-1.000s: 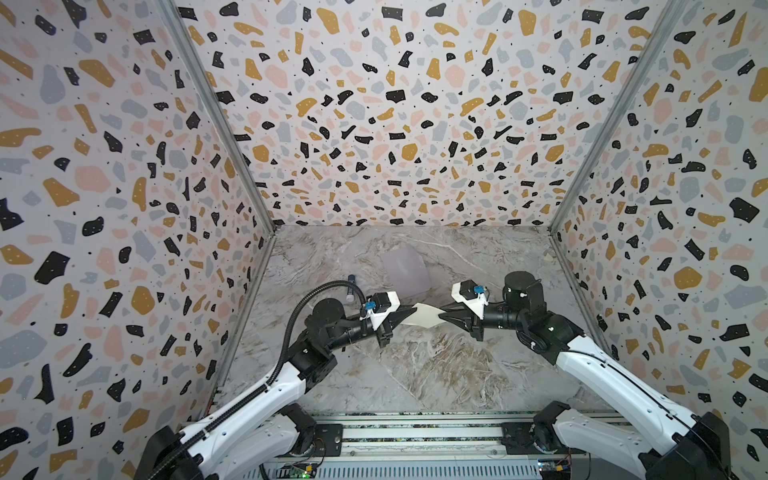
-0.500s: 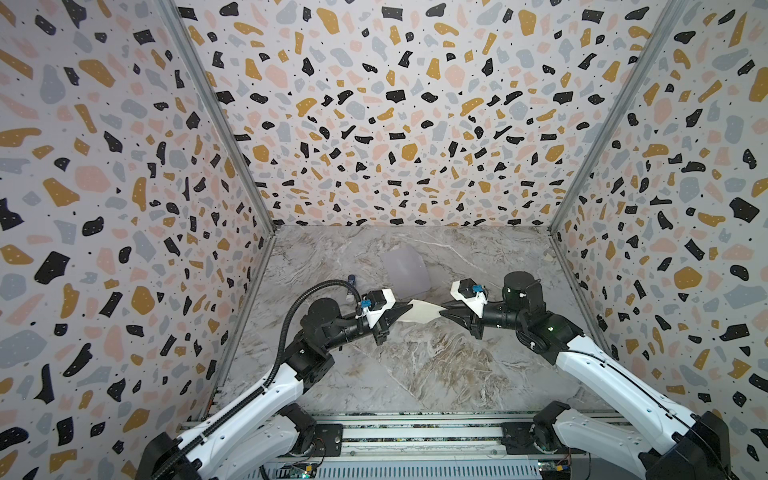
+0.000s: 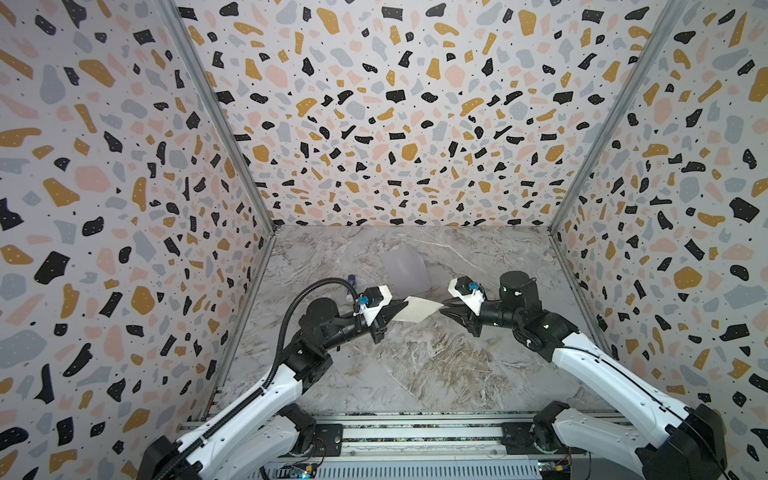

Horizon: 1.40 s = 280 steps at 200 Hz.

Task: Place the letter into the envelope and seal it
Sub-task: 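Release the letter with the right gripper and reach toward the lavender envelope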

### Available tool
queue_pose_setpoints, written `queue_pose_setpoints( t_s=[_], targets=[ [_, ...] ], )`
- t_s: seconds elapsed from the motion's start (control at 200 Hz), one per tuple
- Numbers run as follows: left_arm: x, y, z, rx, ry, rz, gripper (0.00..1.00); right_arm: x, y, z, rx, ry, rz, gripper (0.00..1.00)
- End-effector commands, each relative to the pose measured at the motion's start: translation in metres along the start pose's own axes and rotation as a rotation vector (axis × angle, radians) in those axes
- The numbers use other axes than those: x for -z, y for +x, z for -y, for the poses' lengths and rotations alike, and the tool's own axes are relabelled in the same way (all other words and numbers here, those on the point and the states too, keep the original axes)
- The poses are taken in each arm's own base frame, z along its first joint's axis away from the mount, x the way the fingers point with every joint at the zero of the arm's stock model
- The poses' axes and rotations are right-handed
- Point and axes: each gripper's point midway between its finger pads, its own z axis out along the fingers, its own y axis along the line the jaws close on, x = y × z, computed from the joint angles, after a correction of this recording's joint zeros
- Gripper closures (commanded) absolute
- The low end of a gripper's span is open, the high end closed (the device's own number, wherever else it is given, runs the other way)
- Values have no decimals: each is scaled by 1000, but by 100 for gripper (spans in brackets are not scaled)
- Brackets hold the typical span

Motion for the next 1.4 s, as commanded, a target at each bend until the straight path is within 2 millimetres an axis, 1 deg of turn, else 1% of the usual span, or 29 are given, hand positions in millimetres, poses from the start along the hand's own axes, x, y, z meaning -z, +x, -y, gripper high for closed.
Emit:
queue_pose_setpoints(
  t_s=[0.0,0.105,0.225,0.24,0.245,0.25,0.32,0.421,0.461,0.521,0.741,0.901,0.966,1.156,1.252,1.397],
  targets=[
    [9,-5,-25,27,-157,-1,100,5,0,29,-60,175,5,65],
    [20,-1,-49,96,-318,-28,100,3,3,50,-129,272,-14,51],
    [33,1,-67,169,-447,-31,100,-7,7,76,-215,365,-61,38],
    [34,1,-68,176,-456,-30,100,-8,8,79,-223,378,-71,36],
    [34,1,-69,179,-461,-30,100,-8,4,80,-222,379,-64,36],
    [35,1,-69,181,-465,-29,100,-10,9,82,-227,386,-77,35],
    [40,2,-74,206,-507,-32,100,-18,14,97,-261,435,-122,29],
    [43,0,-76,203,-519,-26,100,-33,19,118,-296,487,-167,25],
    [43,7,-75,205,-519,-55,100,-40,19,126,-309,501,-177,22],
    [44,9,-75,204,-523,-59,100,-51,20,137,-328,522,-196,19],
    [42,9,-76,210,-525,-60,100,-92,30,177,-378,591,-247,20],
    [40,9,-75,211,-511,-75,100,-121,42,201,-402,632,-285,25],
    [39,9,-75,210,-507,-77,100,-134,49,208,-410,628,-304,26],
    [40,7,-73,205,-501,-73,100,-172,77,223,-445,623,-363,34],
    [40,7,-73,203,-498,-74,100,-185,88,232,-460,624,-385,40],
    [41,7,-72,197,-496,-81,100,-201,97,244,-482,623,-404,50]
  ],
)
